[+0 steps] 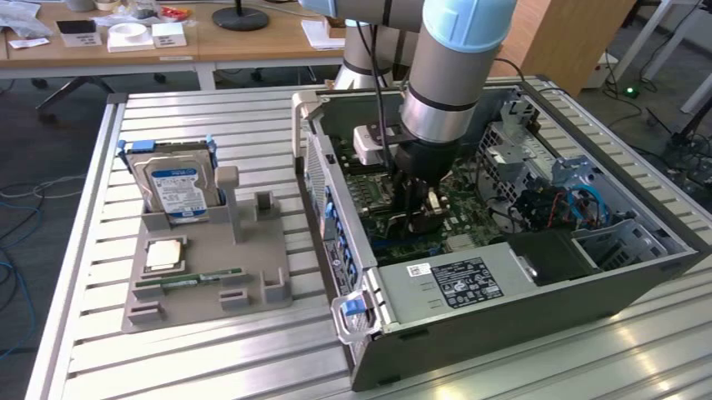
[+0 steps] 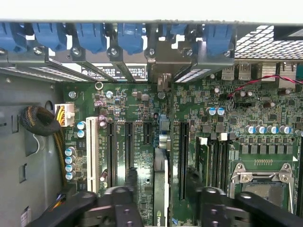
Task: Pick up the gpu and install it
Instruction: 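Insert the gpu into the slot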
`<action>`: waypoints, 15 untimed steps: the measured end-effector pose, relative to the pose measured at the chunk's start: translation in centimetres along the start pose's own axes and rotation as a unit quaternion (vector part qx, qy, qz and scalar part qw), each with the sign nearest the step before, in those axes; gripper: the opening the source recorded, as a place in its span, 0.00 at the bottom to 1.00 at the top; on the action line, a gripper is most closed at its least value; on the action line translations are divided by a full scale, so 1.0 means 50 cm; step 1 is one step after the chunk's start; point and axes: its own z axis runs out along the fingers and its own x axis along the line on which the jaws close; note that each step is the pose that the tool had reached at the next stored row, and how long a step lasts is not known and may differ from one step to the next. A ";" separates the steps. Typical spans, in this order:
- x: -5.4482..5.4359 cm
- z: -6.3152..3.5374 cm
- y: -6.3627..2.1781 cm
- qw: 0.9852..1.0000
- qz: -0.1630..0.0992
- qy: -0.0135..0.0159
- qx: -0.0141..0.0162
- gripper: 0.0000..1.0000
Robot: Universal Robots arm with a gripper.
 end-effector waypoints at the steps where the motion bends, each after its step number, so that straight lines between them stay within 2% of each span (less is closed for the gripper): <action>1: 0.000 0.000 0.000 1.000 0.000 0.000 0.000 0.50; 2: 0.000 0.000 0.000 1.000 0.000 0.000 0.000 0.56; 15: 0.000 0.000 0.000 1.000 0.000 0.000 0.000 0.56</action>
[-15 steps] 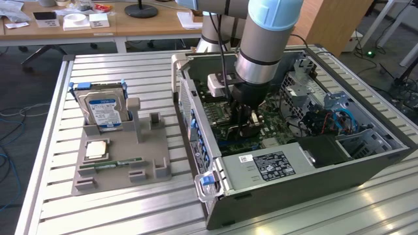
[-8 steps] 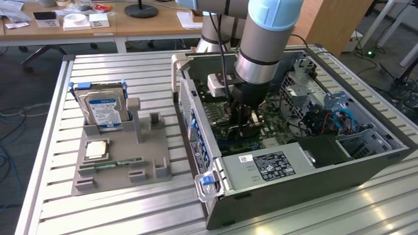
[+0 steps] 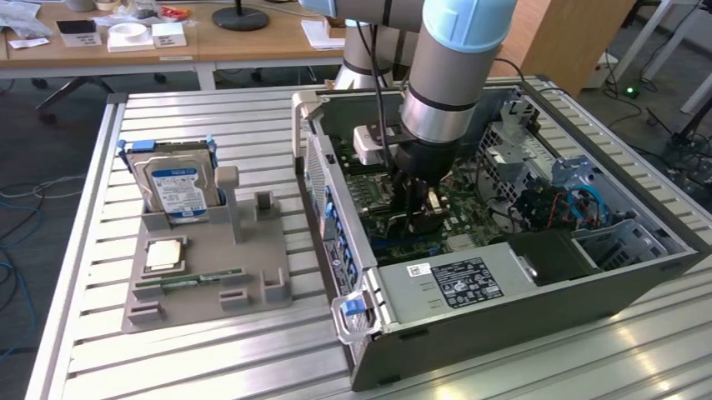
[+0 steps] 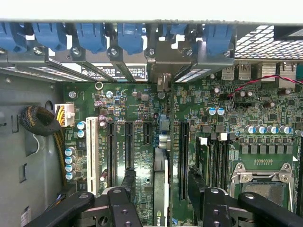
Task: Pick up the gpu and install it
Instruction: 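Insert the gpu into the slot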
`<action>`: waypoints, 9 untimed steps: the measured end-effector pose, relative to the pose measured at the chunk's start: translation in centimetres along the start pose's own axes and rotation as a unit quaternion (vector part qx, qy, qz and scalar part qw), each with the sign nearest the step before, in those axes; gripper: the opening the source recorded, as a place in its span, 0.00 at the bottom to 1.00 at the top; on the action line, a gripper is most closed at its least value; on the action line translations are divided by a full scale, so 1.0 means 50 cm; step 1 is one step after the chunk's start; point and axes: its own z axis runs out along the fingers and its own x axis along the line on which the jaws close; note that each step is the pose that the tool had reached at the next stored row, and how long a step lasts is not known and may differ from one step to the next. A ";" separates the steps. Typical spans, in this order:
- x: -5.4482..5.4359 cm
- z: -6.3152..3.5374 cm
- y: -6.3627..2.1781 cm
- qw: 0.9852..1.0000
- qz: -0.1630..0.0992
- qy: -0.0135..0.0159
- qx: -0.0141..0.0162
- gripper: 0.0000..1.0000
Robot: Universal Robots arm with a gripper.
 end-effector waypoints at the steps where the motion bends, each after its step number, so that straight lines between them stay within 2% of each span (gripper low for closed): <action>1: 0.000 0.000 0.000 1.000 0.000 0.000 0.000 0.56; 9: 0.000 -0.005 0.000 1.000 0.000 0.000 0.000 0.56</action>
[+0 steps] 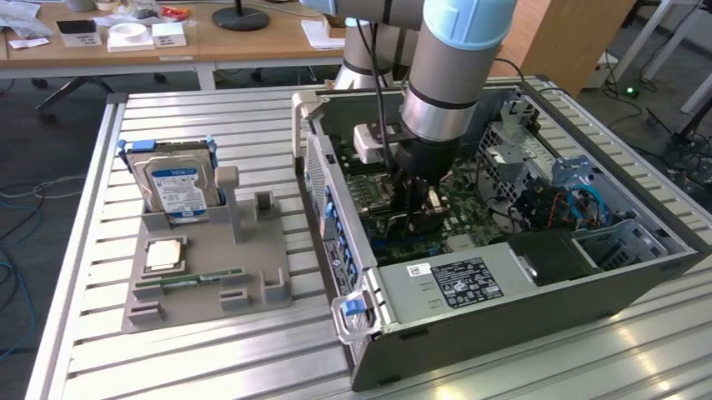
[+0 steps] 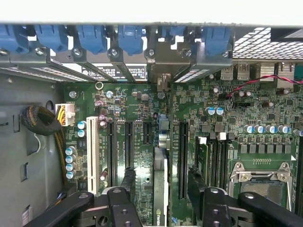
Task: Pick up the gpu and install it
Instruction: 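Insert the gpu into the slot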
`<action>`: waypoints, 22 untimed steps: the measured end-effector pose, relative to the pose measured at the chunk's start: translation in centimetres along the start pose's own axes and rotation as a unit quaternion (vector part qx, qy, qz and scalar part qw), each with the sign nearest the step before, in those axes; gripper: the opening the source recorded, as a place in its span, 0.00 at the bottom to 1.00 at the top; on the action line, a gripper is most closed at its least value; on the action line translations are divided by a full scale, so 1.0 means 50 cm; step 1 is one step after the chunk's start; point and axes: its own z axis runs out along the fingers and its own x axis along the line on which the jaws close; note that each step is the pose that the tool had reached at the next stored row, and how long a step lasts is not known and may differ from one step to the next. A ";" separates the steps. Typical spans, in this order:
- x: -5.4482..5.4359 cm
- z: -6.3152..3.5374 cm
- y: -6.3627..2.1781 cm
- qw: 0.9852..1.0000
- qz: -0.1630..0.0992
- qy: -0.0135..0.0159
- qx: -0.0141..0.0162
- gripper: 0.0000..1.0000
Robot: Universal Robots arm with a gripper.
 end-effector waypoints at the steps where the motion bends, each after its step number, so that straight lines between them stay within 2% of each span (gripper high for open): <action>1: 0.000 -0.001 0.000 1.000 0.000 0.000 0.000 0.56; 5: 0.000 -0.011 0.000 1.000 0.000 0.000 0.000 0.56; 9: 0.000 -0.030 0.000 1.000 0.000 0.000 0.000 0.56; 22: -0.002 -0.111 -0.001 1.000 0.000 0.000 0.000 0.56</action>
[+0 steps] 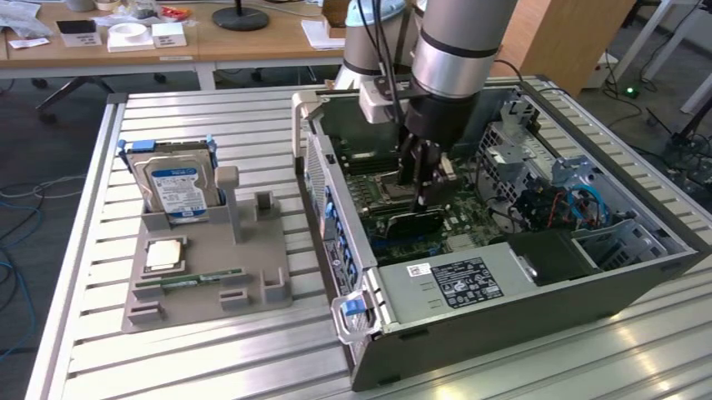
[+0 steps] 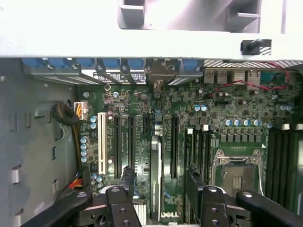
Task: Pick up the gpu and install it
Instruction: 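Insert the gpu into the slot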
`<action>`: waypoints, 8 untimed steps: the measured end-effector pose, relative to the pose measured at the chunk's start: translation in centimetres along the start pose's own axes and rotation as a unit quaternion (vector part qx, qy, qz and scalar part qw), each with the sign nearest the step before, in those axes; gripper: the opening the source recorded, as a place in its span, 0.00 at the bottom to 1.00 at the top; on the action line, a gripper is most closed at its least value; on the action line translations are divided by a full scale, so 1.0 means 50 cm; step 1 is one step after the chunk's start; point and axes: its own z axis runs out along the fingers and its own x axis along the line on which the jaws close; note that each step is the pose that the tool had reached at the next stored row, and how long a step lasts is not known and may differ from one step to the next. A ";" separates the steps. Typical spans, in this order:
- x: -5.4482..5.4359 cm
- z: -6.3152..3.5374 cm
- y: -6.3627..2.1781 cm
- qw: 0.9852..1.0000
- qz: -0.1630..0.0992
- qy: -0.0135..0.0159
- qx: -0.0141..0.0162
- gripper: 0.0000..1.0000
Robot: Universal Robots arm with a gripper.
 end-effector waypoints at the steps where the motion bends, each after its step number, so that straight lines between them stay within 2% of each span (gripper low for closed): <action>1: 0.000 -0.006 0.000 1.000 0.000 0.000 0.000 0.56; 8: -0.001 -0.045 -0.001 1.000 0.000 0.000 0.000 0.56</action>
